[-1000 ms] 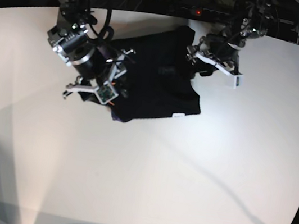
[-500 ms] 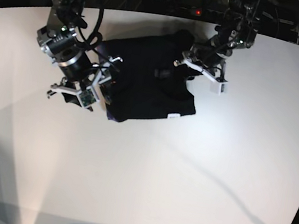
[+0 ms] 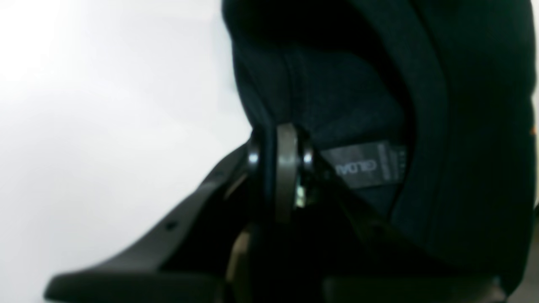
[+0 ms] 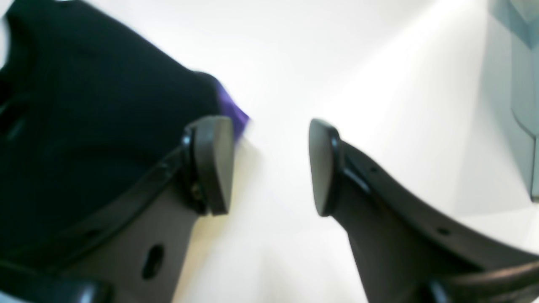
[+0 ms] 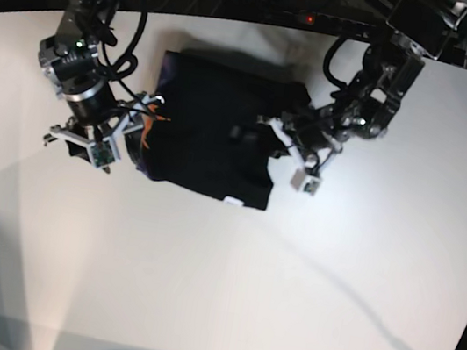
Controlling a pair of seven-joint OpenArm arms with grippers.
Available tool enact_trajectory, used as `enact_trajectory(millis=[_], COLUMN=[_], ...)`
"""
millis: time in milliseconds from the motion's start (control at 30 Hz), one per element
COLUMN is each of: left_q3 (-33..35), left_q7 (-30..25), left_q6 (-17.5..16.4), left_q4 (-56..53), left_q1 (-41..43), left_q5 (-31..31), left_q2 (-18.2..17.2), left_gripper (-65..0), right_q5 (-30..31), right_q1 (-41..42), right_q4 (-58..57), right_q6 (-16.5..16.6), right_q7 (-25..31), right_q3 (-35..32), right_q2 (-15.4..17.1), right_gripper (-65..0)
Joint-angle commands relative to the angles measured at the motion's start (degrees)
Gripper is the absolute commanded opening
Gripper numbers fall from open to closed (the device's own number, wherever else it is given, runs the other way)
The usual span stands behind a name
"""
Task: Fold the T-shirt properly
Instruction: 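Push the folded black shirt with the left gripper toward the right gripper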
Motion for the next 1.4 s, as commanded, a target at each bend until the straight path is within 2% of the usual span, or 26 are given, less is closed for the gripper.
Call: enact_trajectory(millis=[0, 100, 233, 400, 500, 567, 633, 767, 833, 933, 1100, 1167, 1233, 1367], left_q3=[2.9, 13.2, 28.0, 42.2, 47.3, 49.3, 50.5, 50.8, 50.5, 50.4, 50.0, 46.7, 42.0, 32.3], left_q7=[1.1, 2.0, 1.5, 1.5, 1.5, 1.4, 1.4, -1.7, -1.8, -1.9, -2.5, -2.5, -2.5, -1.8], left_q6=[-0.1, -0.2, -0.2, -0.2, -0.2, -0.3, -2.1, -14.1, -16.8, -16.9, -16.9, -16.9, -16.9, -16.9], left_q4=[-0.6, -4.1, -9.5, -17.2, -22.4, -25.6, -28.2, -32.9, -33.9, -33.6, -33.3, -32.0, -28.9, -20.9], left_q1=[-3.0, -12.9, -25.3, -37.7, -42.6, -45.1, -46.3, -46.4, -46.3, -45.2, -45.5, -45.5, -45.2, -44.9], left_q5=[-0.1, -0.1, -0.1, -0.1, -0.1, 1.3, 4.0, 14.5, 20.9, 26.0, 30.0, 31.6, 33.7, 38.2], left_q2=[-0.6, -1.0, 0.2, 6.9, 11.9, 15.4, 18.4, 23.4, 25.3, 26.1, 26.0, 26.0, 25.8, 25.4], left_gripper=[-65.0, -65.0, -65.0, -65.0, -65.0, -65.0, -65.0, -64.8, -62.7, -54.4, -33.8, -27.6, -24.2, -24.1], right_q5=[0.8, 0.8, 0.8, 0.8, 0.8, 0.8, 0.8, 0.8, 0.8, 0.8, 0.8, 0.8, 0.8, 0.8], right_q1=[0.6, 0.6, 0.4, 0.0, -0.2, -0.2, -0.1, 0.3, 0.0, -0.2, -0.2, -0.2, -0.2, -0.4], right_q4=[1.0, 1.0, 1.1, 1.0, 1.0, 0.9, 1.0, 1.0, 1.0, 1.0, 1.0, 1.0, 1.0, 0.9], right_q6=[0.0, 0.0, 0.0, 0.0, 0.0, 0.0, 0.0, 0.0, 0.0, 0.0, 0.0, 0.0, 0.0, 0.0], right_q7=[1.4, 1.4, 1.4, 1.4, 1.4, 1.4, 1.4, 1.4, 1.4, 1.4, 1.4, 1.4, 1.4, 1.4], right_q3=[0.6, 2.6, 5.4, 10.3, 13.4, 16.1, 19.3, 24.4, 26.4, 27.6, 28.8, 28.8, 28.8, 28.8], right_q2=[0.3, 0.3, 0.3, 0.2, 0.2, -1.1, -2.3, -3.6, -4.3, -5.1, -6.5, -6.7, -7.0, -7.5], right_gripper=[-35.2, -35.2, -35.2, -35.2, -35.2, -35.2, -35.2, -35.2, -35.2, -35.2, -35.2, -35.3, -35.4, -35.6])
